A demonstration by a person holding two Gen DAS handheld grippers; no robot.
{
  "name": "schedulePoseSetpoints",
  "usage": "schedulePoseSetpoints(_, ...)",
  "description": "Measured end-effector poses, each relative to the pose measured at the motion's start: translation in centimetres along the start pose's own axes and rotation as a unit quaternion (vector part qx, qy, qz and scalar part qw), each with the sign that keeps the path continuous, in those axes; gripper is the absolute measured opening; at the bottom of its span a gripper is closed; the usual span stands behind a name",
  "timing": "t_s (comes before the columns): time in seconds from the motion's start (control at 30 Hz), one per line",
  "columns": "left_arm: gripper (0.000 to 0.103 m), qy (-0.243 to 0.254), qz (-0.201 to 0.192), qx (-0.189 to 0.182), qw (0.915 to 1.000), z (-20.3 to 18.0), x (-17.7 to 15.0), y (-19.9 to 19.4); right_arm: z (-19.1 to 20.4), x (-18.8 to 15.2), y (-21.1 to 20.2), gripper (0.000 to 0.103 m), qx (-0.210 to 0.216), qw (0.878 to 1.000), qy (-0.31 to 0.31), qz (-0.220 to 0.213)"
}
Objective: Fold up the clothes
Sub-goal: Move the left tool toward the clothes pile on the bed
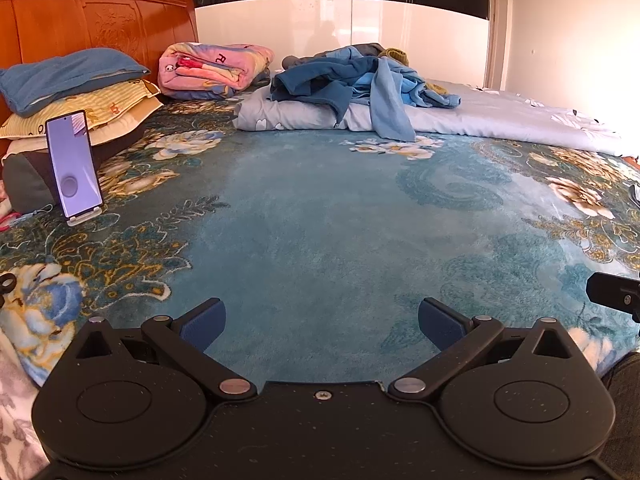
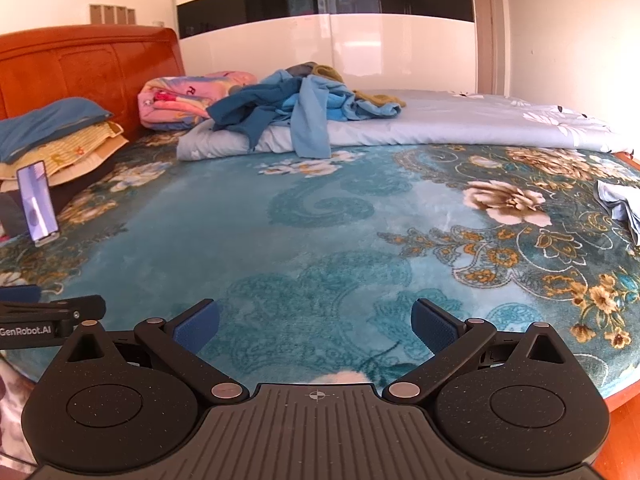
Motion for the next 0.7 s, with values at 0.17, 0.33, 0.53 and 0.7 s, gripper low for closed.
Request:
schedulePoseSetpoints(0.17, 0.102, 0.004, 0.006, -0.001, 1.0, 0.3, -0.2, 0.2, -0.2, -0.1, 0.0, 0.103, -0.002, 1.0, 0.002, -0.002)
schedulePoseSetpoints(0.33, 0.102, 0.011, 0.016, 0.007, 0.9998, 0.1, -0.5, 0.7, 0.4, -0.6, 0.1, 0.103, -0.002, 1.0, 0.004, 0.002)
schedulePoseSetpoints(0.53, 0.102, 0.02, 0.023, 0.015, 0.9994, 0.7, -0.1, 2.0, -0.7, -0.2, 0.7, 0.103, 0.007, 1.0, 0.017, 0.018)
schedulePoseSetpoints(0.7, 0.102, 0.054, -0.013, 0.027, 0.9981, 1.2, 2.5, 3.9, -1.7, 1.4, 2.2, 0.103, 0.011, 0.999, 0.032, 0.016)
Point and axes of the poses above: each gripper's, at about its wrist camera, not at the fingertips, and y roughly the way its jaws point, z to its left, x to its top, the point moved 8 cm from there along y, roughly the way its jaws point, and after that the axes turned 15 degrees about y, right-handed, at the moved point
